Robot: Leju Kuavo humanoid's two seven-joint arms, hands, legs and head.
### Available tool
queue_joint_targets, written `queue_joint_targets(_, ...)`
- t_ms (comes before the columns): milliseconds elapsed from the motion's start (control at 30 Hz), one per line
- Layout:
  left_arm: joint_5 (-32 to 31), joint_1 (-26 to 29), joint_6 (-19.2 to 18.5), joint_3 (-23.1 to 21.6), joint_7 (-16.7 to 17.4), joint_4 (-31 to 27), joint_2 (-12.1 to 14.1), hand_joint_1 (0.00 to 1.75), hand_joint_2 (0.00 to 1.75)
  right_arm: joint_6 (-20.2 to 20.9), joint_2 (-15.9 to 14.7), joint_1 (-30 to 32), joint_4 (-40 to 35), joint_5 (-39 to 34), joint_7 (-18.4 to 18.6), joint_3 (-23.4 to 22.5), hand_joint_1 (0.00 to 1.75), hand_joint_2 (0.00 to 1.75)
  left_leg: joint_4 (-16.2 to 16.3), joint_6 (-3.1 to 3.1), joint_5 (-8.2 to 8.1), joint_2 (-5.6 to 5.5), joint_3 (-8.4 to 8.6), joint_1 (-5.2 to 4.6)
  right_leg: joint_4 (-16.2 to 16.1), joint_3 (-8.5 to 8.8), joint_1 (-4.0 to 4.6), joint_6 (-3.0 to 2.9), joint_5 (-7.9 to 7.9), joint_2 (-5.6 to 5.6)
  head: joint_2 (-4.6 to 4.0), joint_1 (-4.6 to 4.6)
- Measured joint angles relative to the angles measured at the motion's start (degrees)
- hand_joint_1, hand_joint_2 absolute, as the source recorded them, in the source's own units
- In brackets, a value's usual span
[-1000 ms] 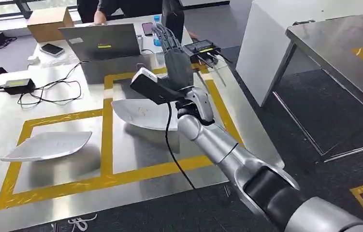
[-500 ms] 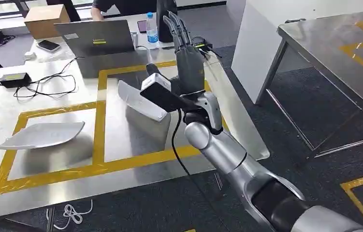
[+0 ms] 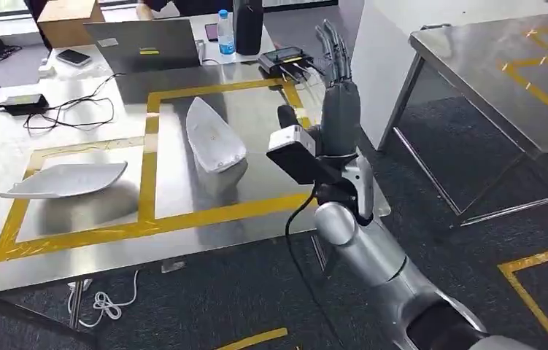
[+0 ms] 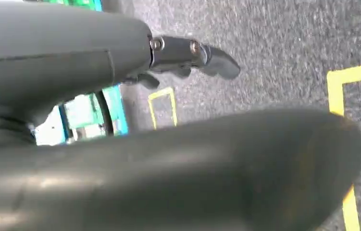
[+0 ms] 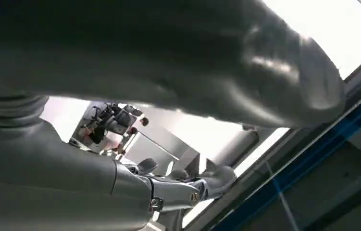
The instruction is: Take the parts from the cabinet and place them on the table.
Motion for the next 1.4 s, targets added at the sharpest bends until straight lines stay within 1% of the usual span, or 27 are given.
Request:
queue_joint_targets(67,0.28,0.3,0.0,0.0,-0.22,0.0,0.0,0.0,0.0,-0.02,0.0,0.47,-0.56,0.04,-0.17,-0.68,0.0,0.0,-0.19,-0.84,0.51,-0.06,-0.56,0.11,-0.58,-0.56,-0.31,-1.09,1.28,-0.13,0.0,0.02)
queue_joint_targets(133,0.54,0.51,0.0,0.02,-0.37,0.07,-0.2,0.0,0.0,-0.17,-0.04,0.82,-0.81,0.0,-0.5,-1.13,0.0,0.0,3.06,-1.21,-4.15,-0.27,-1.9,0.24,-0.68,-1.57,-0.36,-1.83,2.32,-0.2,0.0,-0.15)
queue_joint_targets(200,0.96,0.82,0.0,0.13,-0.61,0.09,-0.31,0.0,0.0,-0.94,-0.22,2.07,-0.87,-0.83,-1.12,-1.99,0.0,0.0,11.71,-1.62,-10.53,-0.3,-4.17,0.29,-0.64,-3.05,-0.27,-1.95,3.51,-0.2,0.0,-0.26)
queue_joint_targets(233,1.11,0.96,0.0,0.31,-0.65,0.09,-0.35,0.0,0.0,-1.33,-0.31,2.95,-0.87,-1.23,-1.47,-2.51,0.0,0.0,15.37,-1.74,-11.84,-0.3,-4.76,0.29,-0.59,-3.81,-0.24,-1.9,4.07,-0.23,0.0,-0.26)
queue_joint_targets(300,1.71,1.34,0.0,0.57,-0.7,0.09,-0.55,0.0,0.0,-1.9,-0.31,4.72,-0.87,-1.71,-1.95,-3.41,0.0,0.0,16.15,-1.76,-9.7,-0.3,-3.02,0.37,-0.5,-5.33,-0.26,-1.66,5.18,-0.24,0.0,-0.24)
queue_joint_targets(367,1.88,1.55,0.0,0.83,-0.74,0.09,-0.72,0.0,0.0,-2.49,-0.33,6.6,-1.09,-2.62,-2.38,-4.57,0.0,0.0,8.86,-1.58,-6.32,-0.3,2.72,0.53,-0.33,-6.66,-0.33,-1.15,6.2,-0.23,0.0,-0.24)
queue_joint_targets(400,1.88,1.55,0.0,0.94,-0.7,0.09,-0.88,0.0,0.0,-2.67,-0.33,7.56,-1.42,-3.35,-2.89,-5.31,0.0,0.0,3.2,-1.53,-6.83,-0.42,6.93,0.66,-0.14,-7.01,-0.34,-0.78,6.64,-0.23,0.0,-0.24)
queue_joint_targets(433,1.88,1.54,0.0,0.98,-0.52,0.09,-1.07,0.0,0.0,-2.89,-0.33,8.55,-1.92,-4.07,-3.39,-6.3,0.0,0.0,-0.84,-1.3,-8.63,-0.74,9.57,0.38,-0.02,-7.43,-0.11,-0.38,6.92,-0.23,0.0,-0.31)
queue_joint_targets(533,1.81,1.8,0.0,1.42,0.22,0.09,-1.29,0.0,0.0,-2.31,-0.35,11.5,-2.05,-5.36,-4.07,-8.72,0.0,0.0,-0.58,0.23,-7.85,-0.99,8.23,-0.13,-0.7,-7.08,-0.29,0.84,8.4,-0.35,0.0,0.29)
queue_joint_targets(567,1.79,1.95,0.0,1.46,0.35,0.09,-1.33,0.0,0.0,-1.59,-0.35,13.1,-2.14,-6.5,-4.44,-9.84,0.0,0.0,-1.03,1.08,-7.2,-0.9,7.79,-0.06,-0.94,-7.16,-0.38,1.39,8.89,-0.33,0.0,0.24)
queue_joint_targets(600,1.81,1.93,0.0,1.57,0.31,0.11,-1.38,0.0,0.0,-0.68,-0.35,14.66,-2.16,-7.84,-5.0,-10.98,0.0,0.0,-1.14,1.79,-6.51,-0.55,7.47,0.11,-0.22,-7.6,-0.6,1.6,7.41,-0.23,0.0,0.26)
queue_joint_targets(700,2.4,2.02,0.0,1.9,-0.42,0.02,-1.25,0.0,0.0,1.97,-0.33,19.91,-2.4,-12.68,-6.6,-14.54,0.0,0.0,-1.08,2.68,-4.65,-0.52,5.34,-0.09,10.42,-10.83,-0.51,2.03,-2.88,-0.22,0.0,0.94)
queue_joint_targets(733,2.58,2.15,0.0,1.97,-0.79,0.0,-1.23,0.0,0.0,2.78,-0.28,22.2,-2.45,-14.87,-7.51,-15.77,0.0,0.0,-1.02,2.82,-4.02,-0.6,4.46,-0.25,14.31,-11.56,-0.48,2.01,-4.6,-0.21,0.0,0.98)
queue_joint_targets(767,2.8,2.29,0.0,2.08,-1.07,0.0,-1.22,0.0,0.0,3.25,-0.18,24.48,-2.45,-16.19,-8.41,-16.8,0.0,0.0,-0.93,2.86,-3.48,-0.73,3.64,-0.4,16.6,-11.52,-0.42,1.9,-4.64,-0.2,0.0,1.07)
queue_joint_targets(800,2.88,2.53,0.0,2.27,-1.49,-0.02,-1.22,0.0,0.0,3.59,-0.02,26.59,-2.43,-16.9,-9.2,-17.99,0.0,0.0,-0.74,2.83,-2.99,-0.76,2.79,-0.58,16.24,-10.2,-0.31,1.66,-3.21,-0.2,0.0,1.25)
queue_joint_targets(867,3.02,2.82,0.0,2.47,-2.03,0.0,-1.22,0.0,0.0,4.0,0.31,29.26,-2.34,-17.86,-10.16,-20.34,0.0,0.0,-0.41,2.71,-2.34,-0.64,1.66,-0.8,8.98,-4.16,0.19,0.97,0.35,-0.21,0.0,1.57)
queue_joint_targets(900,3.04,2.8,0.0,2.56,-2.12,0.0,-1.25,0.0,0.0,4.41,0.41,30.25,-2.27,-18.29,-10.36,-21.45,0.0,0.0,-0.33,2.62,-2.01,-0.56,1.39,-0.88,3.42,-0.04,0.6,0.34,0.91,-0.23,0.0,1.92)
queue_joint_targets(933,3.06,2.77,0.0,2.75,-2.14,0.0,-1.33,0.0,0.0,5.14,0.55,30.8,-2.18,-18.93,-10.21,-22.51,0.0,0.0,-0.29,2.37,-1.67,-0.39,1.2,-1.04,-1.02,2.45,0.97,-0.45,-1.19,-0.42,0.0,2.21)
queue_joint_targets(967,3.04,2.74,0.0,2.86,-2.03,-0.02,-1.29,0.0,0.0,5.74,0.94,31.45,-1.93,-19.54,-9.93,-23.66,0.0,0.0,-0.45,2.0,-1.21,-0.29,1.2,-0.99,-1.48,2.65,1.07,-0.35,-0.64,-0.47,0.0,2.29)
queue_joint_targets(1033,2.95,2.65,0.0,2.99,-1.79,-0.04,-1.11,0.0,0.0,7.55,1.9,32.16,-0.72,-20.33,-9.18,-26.1,0.0,0.0,-0.74,1.34,-0.28,-0.05,1.15,-0.71,-1.86,2.12,1.46,-1.04,-0.1,-0.42,0.0,2.82)
queue_joint_targets(1100,2.69,2.75,0.0,3.04,-1.42,-0.11,-0.63,0.0,0.0,10.32,3.65,32.28,1.67,-20.41,-8.96,-28.75,0.0,0.0,-0.46,0.75,-0.4,-0.12,0.9,-0.74,-2.95,1.56,0.69,-1.74,1.52,-0.71,0.0,2.8)
queue_joint_targets(1167,2.43,2.75,0.0,3.06,-1.24,-0.07,-0.74,0.0,0.0,12.49,5.36,32.03,4.77,-19.87,-9.53,-31.68,0.0,0.0,4.12,0.05,-6.66,-0.54,-0.74,-0.57,-3.15,0.27,0.59,-2.34,2.7,-0.66,0.0,2.58)
queue_joint_targets(1233,2.19,2.73,0.0,3.04,-0.92,-0.09,-0.59,0.0,0.0,16.08,6.95,31.26,9.84,-19.34,-8.11,-34.79,0.0,0.0,12.54,-0.67,-12.22,-0.52,-2.55,-0.13,-3.06,-1.59,0.56,-2.18,4.13,-0.75,0.0,3.17)
queue_joint_targets(1267,1.99,2.75,0.0,3.06,-0.76,-0.09,-0.57,0.0,0.0,17.54,7.32,30.34,12.83,-19.26,-8.13,-35.89,0.0,0.0,14.74,-0.84,-12.21,-0.52,-2.56,0.02,-3.01,-2.03,0.5,-2.06,4.7,-0.74,0.0,3.15)
queue_joint_targets(1300,1.68,2.77,0.0,3.04,-0.74,-0.09,-0.55,0.0,0.0,19.11,7.54,28.81,17.73,-19.17,-8.44,-37.34,0.0,0.0,15.4,-1.01,-10.79,-0.52,-1.86,0.19,-2.92,-2.85,0.42,-1.84,5.29,-0.73,0.0,3.15)
queue_joint_targets(1367,1.55,2.63,0.0,3.04,-0.91,-0.11,-0.55,0.0,0.0,19.28,7.58,25.73,32.53,-18.71,-11.75,-40.95,0.0,0.0,10.07,-1.48,-6.27,-0.52,2.79,0.63,-2.33,-4.46,-0.03,-1.01,6.25,-0.8,0.0,3.21)
queue_joint_targets(1400,1.55,2.62,0.0,3.04,-1.14,-0.11,-0.59,0.0,0.0,18.84,7.58,24.64,38.7,-18.23,-13.31,-42.5,0.0,0.0,5.15,-1.98,-5.52,-0.54,6.26,1.01,-1.79,-5.2,-0.33,-0.64,6.48,-0.93,0.0,3.17)
